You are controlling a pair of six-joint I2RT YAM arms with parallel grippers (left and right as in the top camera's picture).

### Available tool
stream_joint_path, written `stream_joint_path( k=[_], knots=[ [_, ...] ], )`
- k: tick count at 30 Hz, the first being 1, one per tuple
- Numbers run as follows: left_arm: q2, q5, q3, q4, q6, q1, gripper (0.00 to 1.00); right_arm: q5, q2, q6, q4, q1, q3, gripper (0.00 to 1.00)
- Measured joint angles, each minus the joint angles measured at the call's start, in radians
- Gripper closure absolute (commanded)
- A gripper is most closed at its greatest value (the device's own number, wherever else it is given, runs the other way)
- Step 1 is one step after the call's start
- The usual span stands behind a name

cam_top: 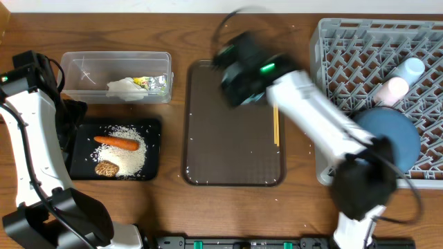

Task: Sort waste into correct bins and load items into the dishwasher rack
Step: 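Carry the light-blue bowl with the right gripper into the rack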

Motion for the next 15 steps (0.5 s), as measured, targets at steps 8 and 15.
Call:
stream_joint_path(
  k=[8, 15],
  knots=[
    [0.000, 0.000, 0.000, 0.000, 0.000, 0.000, 0.02, -0.460, -0.079, -0.007, -0.021, -0.457, 0.014, 0.99],
    [0.000, 0.000, 0.000, 0.000, 0.000, 0.000, 0.02, -0.721, -0.076, -0.048, -0.023, -0.819, 0.013, 0.99]
  ],
)
